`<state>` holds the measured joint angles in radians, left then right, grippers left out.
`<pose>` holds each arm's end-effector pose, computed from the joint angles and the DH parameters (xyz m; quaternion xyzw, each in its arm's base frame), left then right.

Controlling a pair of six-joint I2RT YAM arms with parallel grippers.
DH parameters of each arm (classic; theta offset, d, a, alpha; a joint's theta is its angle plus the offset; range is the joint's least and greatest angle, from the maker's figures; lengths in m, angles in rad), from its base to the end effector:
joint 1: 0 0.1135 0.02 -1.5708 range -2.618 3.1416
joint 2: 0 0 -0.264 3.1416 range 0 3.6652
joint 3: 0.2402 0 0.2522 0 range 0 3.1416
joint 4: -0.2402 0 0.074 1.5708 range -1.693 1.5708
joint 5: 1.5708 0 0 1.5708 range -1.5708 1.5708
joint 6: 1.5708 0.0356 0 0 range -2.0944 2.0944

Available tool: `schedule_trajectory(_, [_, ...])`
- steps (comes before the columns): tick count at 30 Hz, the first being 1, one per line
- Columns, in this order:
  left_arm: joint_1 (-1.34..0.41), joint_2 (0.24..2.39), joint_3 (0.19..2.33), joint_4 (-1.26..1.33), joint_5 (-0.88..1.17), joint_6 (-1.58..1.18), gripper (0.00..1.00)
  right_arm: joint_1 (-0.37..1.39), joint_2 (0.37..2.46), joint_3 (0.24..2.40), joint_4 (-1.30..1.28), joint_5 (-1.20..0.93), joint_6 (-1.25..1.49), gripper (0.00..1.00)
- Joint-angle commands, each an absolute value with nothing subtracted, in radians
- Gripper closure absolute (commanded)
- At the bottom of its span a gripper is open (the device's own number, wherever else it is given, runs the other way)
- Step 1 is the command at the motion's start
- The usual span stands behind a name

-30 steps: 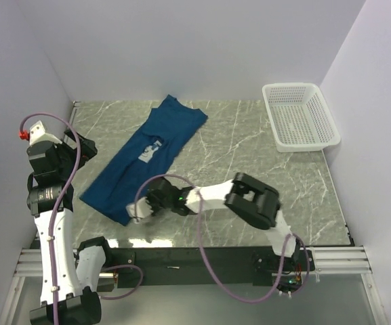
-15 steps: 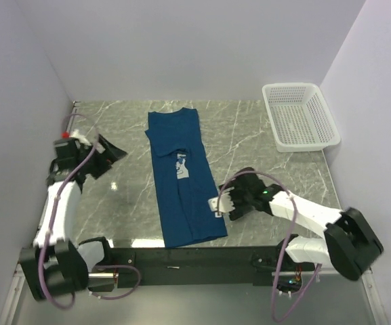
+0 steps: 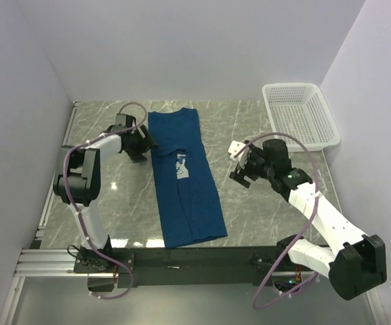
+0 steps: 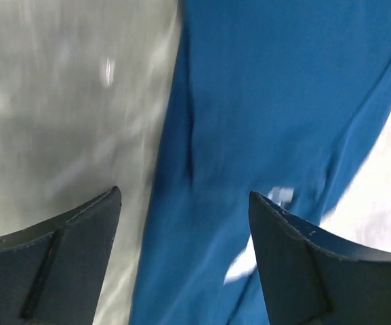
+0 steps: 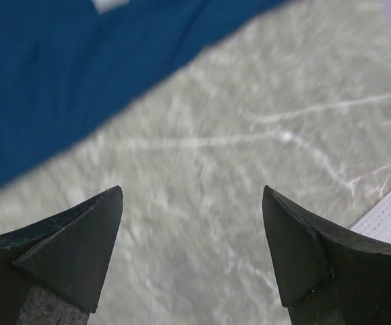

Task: Fold and stack the t-shirts
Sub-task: Fold the tshirt

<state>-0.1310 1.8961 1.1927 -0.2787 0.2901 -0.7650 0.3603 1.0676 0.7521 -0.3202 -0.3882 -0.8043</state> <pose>0.3854 -0.0610 0.1611 -0.2553 0.9128 -0.2490 0.1988 0.2107 0.0938 0.2623 -0.5543 0.6838 0.0706 0.4693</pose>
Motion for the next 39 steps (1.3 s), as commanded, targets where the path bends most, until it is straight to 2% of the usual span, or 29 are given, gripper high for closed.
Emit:
schedule_trajectory(1, [-0.144, 1.991, 1.285, -0.33, 0.137, -0.742, 0.19, 0.348, 1.032, 0.799, -0.256, -0.511, -0.566, 0.1])
schedule_trajectory(7, [-0.107, 2.057, 1.408, -0.308, 0.133, -0.698, 0.21, 0.342, 1.015, 0.834, -0.23, -0.54, -0.496, 0.07])
schedule_trajectory(8, [-0.085, 2.083, 1.464, -0.311, 0.162, -0.692, 0.34, 0.342, 1.017, 0.836, -0.224, -0.548, -0.48, 0.07])
schedule_trajectory(11, [-0.046, 2.209, 1.59, -0.36, 0.268, -0.684, 0.68, 0.342, 1.009, 0.828, -0.201, -0.574, -0.445, 0.07])
schedule_trajectory(14, [-0.034, 2.287, 1.666, -0.4, 0.281, -0.664, 0.66, 0.339, 1.003, 0.824, -0.202, -0.566, -0.443, 0.07])
schedule_trajectory(17, [-0.017, 2.31, 1.671, -0.393, 0.278, -0.663, 0.62, 0.325, 0.993, 0.81, -0.196, -0.581, -0.442, 0.07])
schedule_trajectory(22, [-0.003, 2.33, 1.672, -0.377, 0.304, -0.658, 0.62, 0.313, 0.992, 0.805, -0.192, -0.597, -0.436, 0.07])
schedule_trajectory(28, [-0.003, 2.361, 1.715, -0.394, 0.342, -0.65, 0.69, 0.299, 0.993, 0.804, -0.192, -0.601, -0.436, 0.07])
schedule_trajectory(31, [-0.003, 2.367, 1.727, -0.4, 0.334, -0.655, 0.77, 0.288, 0.985, 0.802, -0.196, -0.618, -0.434, 0.07])
schedule_trajectory(35, [-0.003, 2.375, 1.746, -0.407, 0.342, -0.66, 0.99, 0.281, 0.98, 0.796, -0.201, -0.638, -0.436, 0.07])
schedule_trajectory(39, [-0.003, 2.314, 1.733, -0.376, 0.348, -0.649, 0.99, 0.275, 0.979, 0.792, -0.204, -0.649, -0.437, 0.07])
